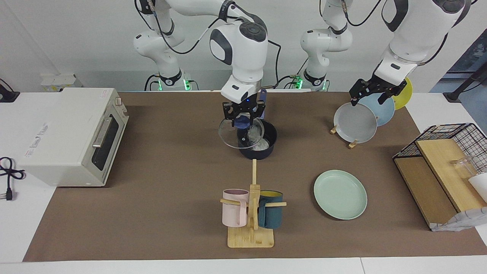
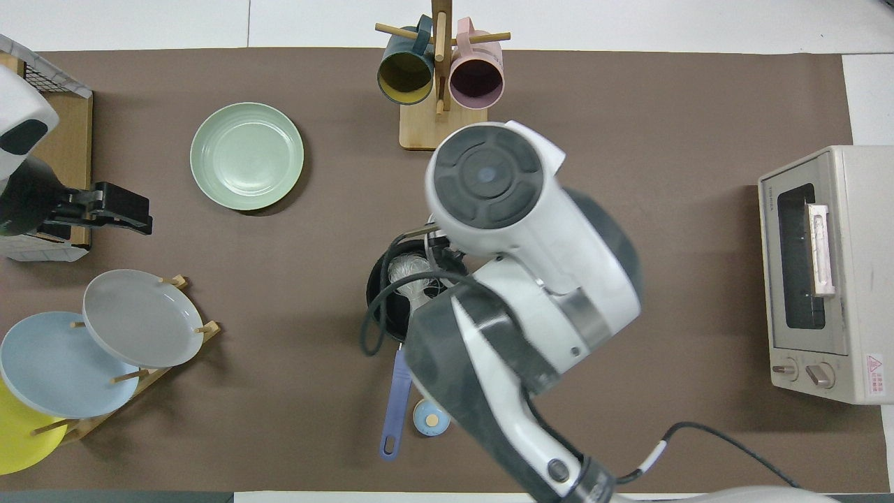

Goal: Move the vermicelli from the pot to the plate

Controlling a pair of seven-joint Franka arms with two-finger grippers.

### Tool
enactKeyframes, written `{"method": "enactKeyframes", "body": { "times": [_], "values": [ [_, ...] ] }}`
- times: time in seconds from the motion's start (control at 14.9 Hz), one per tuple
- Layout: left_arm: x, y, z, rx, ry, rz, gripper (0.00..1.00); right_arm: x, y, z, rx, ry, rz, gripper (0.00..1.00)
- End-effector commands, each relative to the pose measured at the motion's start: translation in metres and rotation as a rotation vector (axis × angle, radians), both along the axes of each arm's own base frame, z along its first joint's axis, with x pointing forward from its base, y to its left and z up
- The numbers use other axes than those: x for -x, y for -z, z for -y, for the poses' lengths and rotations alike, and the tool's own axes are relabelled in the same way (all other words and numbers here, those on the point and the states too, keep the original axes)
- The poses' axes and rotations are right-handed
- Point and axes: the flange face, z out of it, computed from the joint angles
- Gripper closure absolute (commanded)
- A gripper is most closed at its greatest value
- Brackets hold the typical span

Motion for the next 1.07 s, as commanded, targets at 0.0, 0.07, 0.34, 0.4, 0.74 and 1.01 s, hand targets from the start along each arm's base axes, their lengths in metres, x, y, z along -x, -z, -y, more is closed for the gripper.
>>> {"method": "enactKeyframes", "body": {
  "times": [0.0, 0.07, 0.34, 0.4, 0.74, 1.01],
  "values": [
    [0.022, 0.015, 0.05, -0.019, 0.003, 0.028, 0.0, -0.028, 0.006, 0.065, 0.014, -0.063, -0.044, 0.47],
    [0.027, 0.023, 0.073, -0.019, 0.03, 0.024, 0.0, -0.036, 0.012, 0.089, 0.018, -0.079, -0.058, 0.47],
    [0.052, 0.07, 0.16, 0.041, -0.017, 0.019, 0.0, -0.056, 0.047, 0.211, 0.011, -0.135, -0.062, 0.47],
    [0.057, 0.086, 0.184, 0.053, -0.029, 0.018, 0.0, -0.051, 0.061, 0.23, 0.009, -0.162, -0.05, 0.47],
    [0.066, 0.169, 0.263, 0.048, -0.018, 0.001, 0.0, -0.006, 0.127, 0.275, -0.002, -0.177, -0.015, 0.47],
    [0.077, 0.221, 0.277, 0.059, -0.027, 0.016, 0.0, 0.004, 0.151, 0.291, -0.004, -0.157, -0.017, 0.47]
  ]
}}
